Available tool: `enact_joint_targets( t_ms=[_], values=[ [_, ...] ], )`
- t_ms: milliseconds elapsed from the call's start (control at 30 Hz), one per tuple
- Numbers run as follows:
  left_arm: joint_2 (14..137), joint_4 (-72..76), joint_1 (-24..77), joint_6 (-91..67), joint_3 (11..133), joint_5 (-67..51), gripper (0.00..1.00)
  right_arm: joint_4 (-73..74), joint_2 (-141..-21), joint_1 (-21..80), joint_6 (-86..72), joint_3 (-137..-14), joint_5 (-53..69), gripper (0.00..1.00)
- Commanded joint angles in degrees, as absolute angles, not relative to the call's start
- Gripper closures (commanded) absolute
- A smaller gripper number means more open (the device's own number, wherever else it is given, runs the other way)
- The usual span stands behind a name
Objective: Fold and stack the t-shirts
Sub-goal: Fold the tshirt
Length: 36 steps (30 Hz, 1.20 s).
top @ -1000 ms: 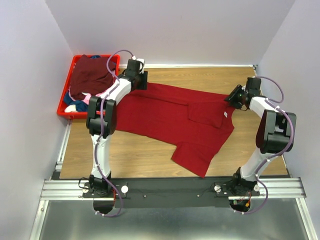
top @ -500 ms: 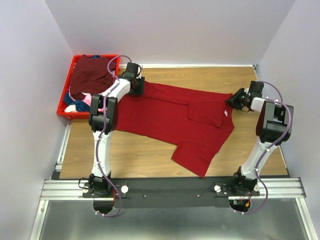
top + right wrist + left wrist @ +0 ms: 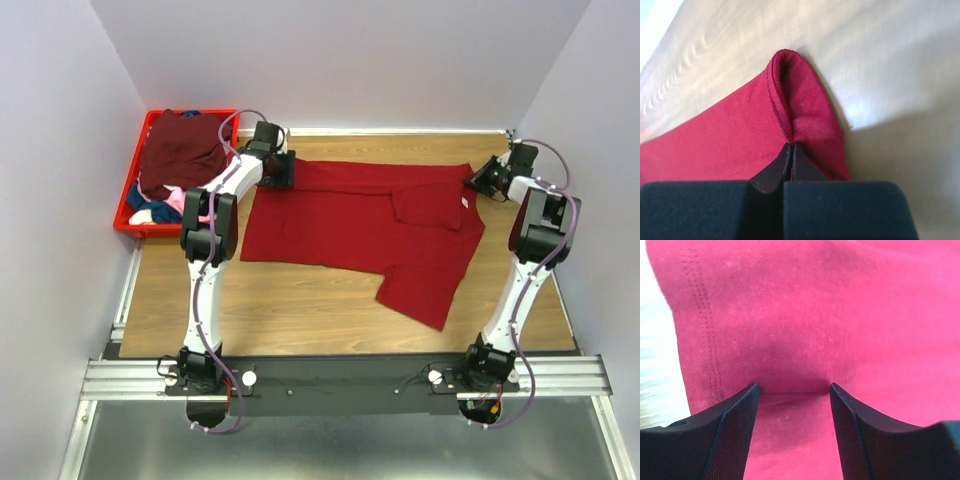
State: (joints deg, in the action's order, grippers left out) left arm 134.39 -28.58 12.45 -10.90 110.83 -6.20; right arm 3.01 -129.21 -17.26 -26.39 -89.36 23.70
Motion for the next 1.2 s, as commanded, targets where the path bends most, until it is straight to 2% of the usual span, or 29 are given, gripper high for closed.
enact_joint_targets(
  t_ms=[0,100,167,200,233,300,433,533,700,833,867,900,967,1167],
  values=[
    [135.5,-29.1,12.2,-14.4,111.0,-14.1,0.32,9.0,-139.7,-18.7,-21.5,-101.1,24.1,0.99],
    [133.7,-26.9,12.2,-15.3,109.6,-16.9,0.3,11.8,-143.6,-18.6,-20.7,-110.0,25.3,0.99],
    [131.1,-25.9,12.2,-15.6,107.8,-16.4,0.29,12.5,-146.5,-18.7,-20.2,-113.7,26.0,0.93],
    [129.9,-24.9,12.1,-15.8,107.1,-16.3,0.28,13.4,-147.0,-18.7,-20.0,-115.2,26.4,0.88],
    [127.3,-24.5,12.2,-16.3,106.4,-16.0,0.28,14.0,-147.6,-18.7,-19.5,-118.2,26.5,0.77],
    [122.3,-23.3,12.2,-16.6,103.8,-13.6,0.27,15.5,-146.7,-18.7,-19.0,-120.0,26.8,0.62],
    [111.4,-20.5,12.2,-16.3,95.7,-8.5,0.27,16.2,-138.8,-18.6,-17.7,-116.7,24.4,0.51],
    [101.8,-19.4,12.7,-15.3,86.8,-6.4,0.26,16.8,-128.7,-18.6,-18.4,-111.8,18.2,0.47],
    [87.0,-19.2,17.0,-12.8,67.5,3.0,0.26,18.0,-111.7,-18.2,-21.2,-93.9,9.4,0.47],
    [76.3,-20.9,18.3,-13.0,56.4,0.6,0.22,19.9,-99.6,-15.5,-20.0,-81.1,7.1,0.47],
    [75.2,-21.5,19.0,-13.2,54.7,0.4,0.21,20.4,-97.1,-14.7,-20.0,-78.9,6.2,0.47],
    [74.4,-22.1,20.5,-14.2,52.6,1.2,0.15,21.2,-93.6,-13.3,-19.8,-76.8,5.0,0.47],
    [74.4,-24.9,24.8,-15.6,54.4,5.9,0.14,22.1,-89.8,-11.8,-19.9,-70.7,4.1,0.47],
    [80.8,-26.3,25.1,-16.9,56.2,11.2,0.08,23.1,-79.8,-2.9,-20.0,-57.8,0.7,0.47]
  ],
)
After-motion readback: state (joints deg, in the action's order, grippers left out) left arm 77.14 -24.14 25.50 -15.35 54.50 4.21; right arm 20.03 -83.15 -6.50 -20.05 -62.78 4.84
